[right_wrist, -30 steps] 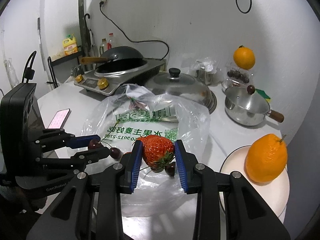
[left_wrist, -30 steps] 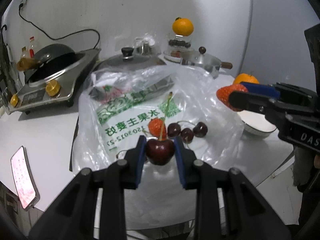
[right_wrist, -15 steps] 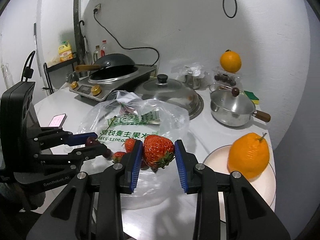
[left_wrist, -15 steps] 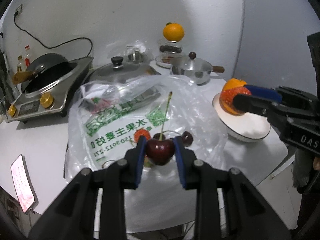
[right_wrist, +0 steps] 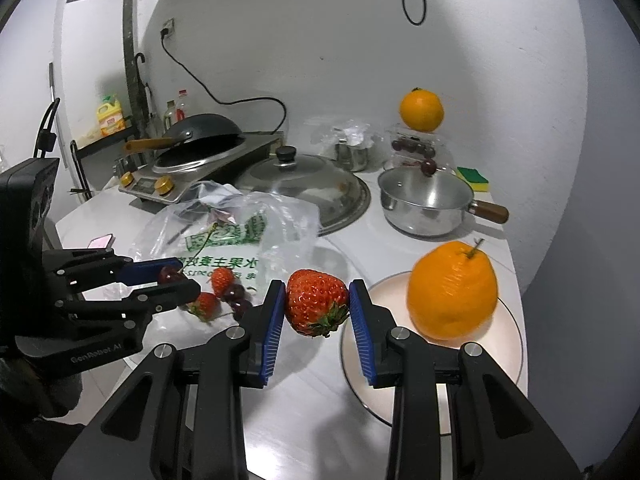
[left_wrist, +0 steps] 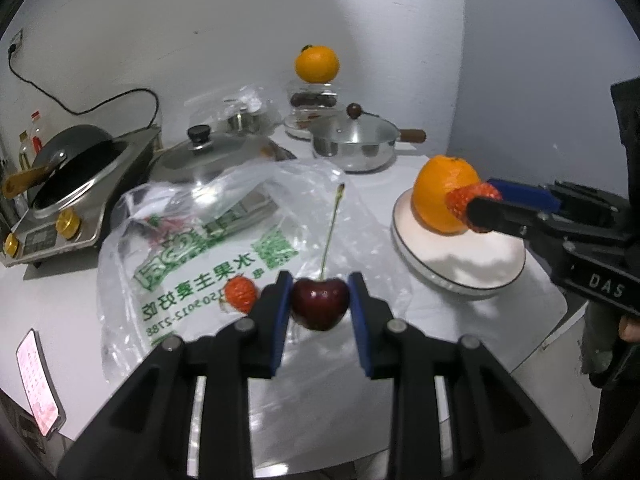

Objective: Organize fruits
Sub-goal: 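Carry the strawberry and the cherry over the white plate with both grippers, then lower the strawberry onto the plate and open the right gripper while the left gripper releases the cherry, then move both grippers back over the fruit in the plastic bag, then close the right gripper on another red strawberry in the bag, then lift the strawberry with the right gripper while the left gripper closes on a dark cherry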

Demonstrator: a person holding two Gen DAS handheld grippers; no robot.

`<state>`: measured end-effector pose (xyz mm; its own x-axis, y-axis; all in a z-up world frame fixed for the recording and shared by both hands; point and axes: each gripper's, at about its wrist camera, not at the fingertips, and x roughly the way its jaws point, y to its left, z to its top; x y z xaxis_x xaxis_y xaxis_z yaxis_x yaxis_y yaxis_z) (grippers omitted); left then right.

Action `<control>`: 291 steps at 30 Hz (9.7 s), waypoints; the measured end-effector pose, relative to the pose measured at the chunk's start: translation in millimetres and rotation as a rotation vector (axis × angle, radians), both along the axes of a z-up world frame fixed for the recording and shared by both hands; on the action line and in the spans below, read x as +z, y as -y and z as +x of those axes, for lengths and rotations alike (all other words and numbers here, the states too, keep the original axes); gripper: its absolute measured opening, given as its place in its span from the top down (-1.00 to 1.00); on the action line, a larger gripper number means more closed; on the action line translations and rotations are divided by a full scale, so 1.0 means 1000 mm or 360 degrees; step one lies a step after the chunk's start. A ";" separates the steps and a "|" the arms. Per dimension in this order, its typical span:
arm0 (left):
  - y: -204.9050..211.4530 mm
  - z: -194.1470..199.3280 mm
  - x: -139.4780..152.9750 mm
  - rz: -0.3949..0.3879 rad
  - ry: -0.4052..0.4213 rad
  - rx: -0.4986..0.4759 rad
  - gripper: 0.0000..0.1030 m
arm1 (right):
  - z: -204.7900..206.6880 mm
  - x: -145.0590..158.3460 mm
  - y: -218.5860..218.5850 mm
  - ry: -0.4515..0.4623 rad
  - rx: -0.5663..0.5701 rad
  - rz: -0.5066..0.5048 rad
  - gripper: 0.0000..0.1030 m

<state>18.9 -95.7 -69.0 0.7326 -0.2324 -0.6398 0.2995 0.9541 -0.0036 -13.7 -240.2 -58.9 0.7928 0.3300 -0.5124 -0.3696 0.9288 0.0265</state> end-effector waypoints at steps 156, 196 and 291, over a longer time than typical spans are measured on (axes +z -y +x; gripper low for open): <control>-0.062 -0.003 -0.002 -0.0271 -0.0002 0.0135 -0.46 | 0.015 -0.016 -0.054 -0.0131 -0.0001 -0.0075 0.04; -0.141 0.000 -0.039 -0.0304 -0.0087 0.0281 -0.46 | 0.041 -0.049 -0.148 -0.0265 0.0203 -0.0169 0.04; -0.107 0.051 -0.077 -0.0149 -0.0257 0.0103 0.01 | 0.058 -0.058 -0.107 -0.0275 0.0133 -0.0060 0.33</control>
